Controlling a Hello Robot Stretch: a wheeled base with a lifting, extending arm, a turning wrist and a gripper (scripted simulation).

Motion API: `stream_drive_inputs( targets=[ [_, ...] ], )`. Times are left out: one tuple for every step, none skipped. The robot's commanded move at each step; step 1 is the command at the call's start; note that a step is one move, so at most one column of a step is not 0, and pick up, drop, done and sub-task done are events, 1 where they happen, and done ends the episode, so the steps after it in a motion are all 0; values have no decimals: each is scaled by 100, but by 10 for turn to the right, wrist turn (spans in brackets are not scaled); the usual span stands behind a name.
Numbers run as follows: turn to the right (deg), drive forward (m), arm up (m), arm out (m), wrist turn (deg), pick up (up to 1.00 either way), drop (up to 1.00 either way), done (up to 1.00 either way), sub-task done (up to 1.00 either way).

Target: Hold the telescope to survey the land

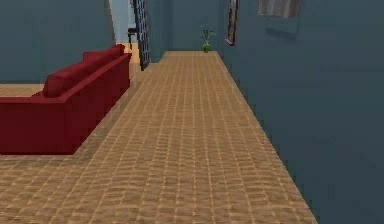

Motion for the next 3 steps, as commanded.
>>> stream_drive_inputs(
  targets=[
    [0,0,34,0,0,0,0,0,0],
    [0,0,0,36,0,0,0,0,0],
    [0,0,0,0,450,0,0,0,0]
  ],
)
